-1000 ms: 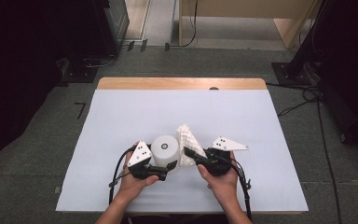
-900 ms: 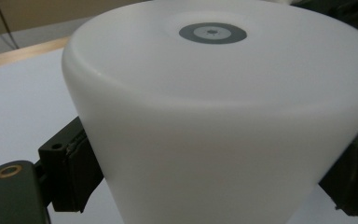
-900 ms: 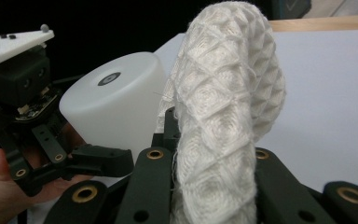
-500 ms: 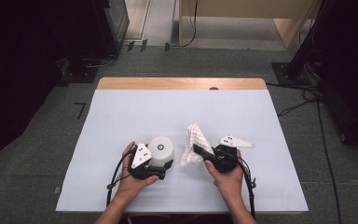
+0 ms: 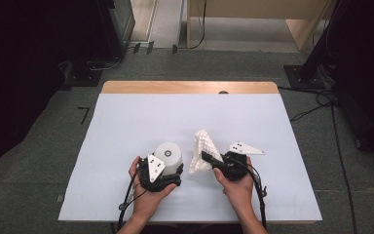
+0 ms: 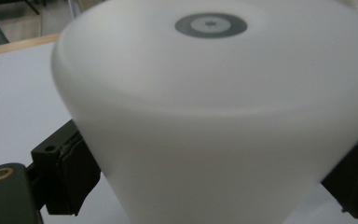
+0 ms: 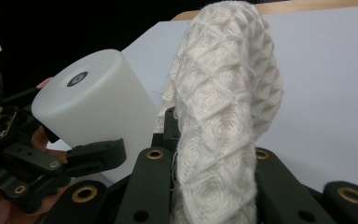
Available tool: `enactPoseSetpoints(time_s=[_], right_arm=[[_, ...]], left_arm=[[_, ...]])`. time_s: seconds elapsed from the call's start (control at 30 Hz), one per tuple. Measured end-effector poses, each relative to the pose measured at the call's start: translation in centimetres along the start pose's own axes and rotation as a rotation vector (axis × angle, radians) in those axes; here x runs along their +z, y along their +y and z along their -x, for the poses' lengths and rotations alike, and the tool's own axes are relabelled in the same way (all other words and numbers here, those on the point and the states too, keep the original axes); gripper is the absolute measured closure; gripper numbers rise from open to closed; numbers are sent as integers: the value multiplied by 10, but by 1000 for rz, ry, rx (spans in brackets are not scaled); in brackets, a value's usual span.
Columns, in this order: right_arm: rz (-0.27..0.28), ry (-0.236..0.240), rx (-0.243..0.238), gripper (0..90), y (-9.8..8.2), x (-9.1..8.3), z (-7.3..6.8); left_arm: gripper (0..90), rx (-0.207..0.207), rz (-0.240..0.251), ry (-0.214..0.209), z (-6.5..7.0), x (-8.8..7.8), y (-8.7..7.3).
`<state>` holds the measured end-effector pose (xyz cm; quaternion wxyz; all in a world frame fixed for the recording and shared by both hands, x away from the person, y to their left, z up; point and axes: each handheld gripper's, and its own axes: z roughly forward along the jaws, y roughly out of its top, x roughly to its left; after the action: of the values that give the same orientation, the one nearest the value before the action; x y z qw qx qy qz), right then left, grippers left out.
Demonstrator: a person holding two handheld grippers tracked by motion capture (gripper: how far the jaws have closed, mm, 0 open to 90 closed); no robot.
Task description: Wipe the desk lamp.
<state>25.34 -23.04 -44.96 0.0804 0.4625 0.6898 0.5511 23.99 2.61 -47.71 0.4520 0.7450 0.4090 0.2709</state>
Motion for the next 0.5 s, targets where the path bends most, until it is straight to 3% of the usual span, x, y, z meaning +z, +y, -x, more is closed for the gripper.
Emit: enactPoseSetpoints(time_s=[0.17,0.33,0.5], right_arm=[[-10,6,-13,791,-2,3,-4],[-15,21,-19,790,-3,6,-10],[-31,29,-25,793,-6,13,-17]], left_arm=[[82,-8,-4,-61,-14,0,2],[83,-16,54,-252,-33,-10,13],[83,-68,127,-421,-43,-18,20]])
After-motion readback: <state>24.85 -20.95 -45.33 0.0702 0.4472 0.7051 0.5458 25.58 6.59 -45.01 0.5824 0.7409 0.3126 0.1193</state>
